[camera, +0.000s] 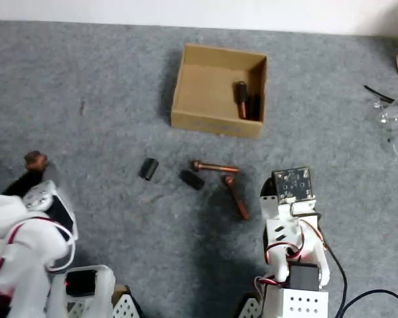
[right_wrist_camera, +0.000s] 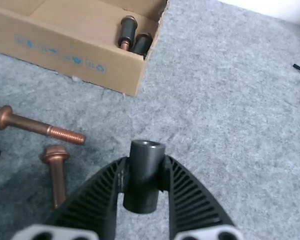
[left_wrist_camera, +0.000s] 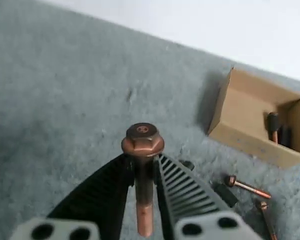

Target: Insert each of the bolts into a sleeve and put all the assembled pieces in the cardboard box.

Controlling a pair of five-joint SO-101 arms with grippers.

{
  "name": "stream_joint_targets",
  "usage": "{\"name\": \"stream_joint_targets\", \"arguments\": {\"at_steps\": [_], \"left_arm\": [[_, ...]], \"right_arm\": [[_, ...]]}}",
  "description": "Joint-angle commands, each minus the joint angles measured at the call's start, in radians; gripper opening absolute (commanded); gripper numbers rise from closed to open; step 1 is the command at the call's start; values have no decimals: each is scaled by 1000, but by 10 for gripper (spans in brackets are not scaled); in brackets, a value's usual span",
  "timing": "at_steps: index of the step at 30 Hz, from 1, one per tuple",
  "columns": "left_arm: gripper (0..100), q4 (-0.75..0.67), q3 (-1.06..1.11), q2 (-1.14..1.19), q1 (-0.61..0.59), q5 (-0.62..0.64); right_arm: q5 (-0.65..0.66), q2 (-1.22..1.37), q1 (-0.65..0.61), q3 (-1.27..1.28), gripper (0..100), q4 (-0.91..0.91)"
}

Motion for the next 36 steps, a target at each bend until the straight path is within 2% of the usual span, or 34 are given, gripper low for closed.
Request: {"name": "stream_joint_targets", "arguments": {"at_steps": [1,10,19,23,25,36], "left_arm": [[6,-143,283,-133,-2,-25],[6,-575,915,-433,18,-23],[6,-916,1319,-679,323,-15],[6,-1060,1455,-733,384,112],[6,-1097,1486,-727,383,153],[6,-1069,1570,-723,354,158]], "right_arm": [[11,-13,18,114,5,-39],[11,-13,18,114,5,-39],[11,-13,15,114,5,-39],[11,-13,15,114,5,-39],[11,-13,13,114,5,-39],[5,-15,-59,111,5,-41]]}}
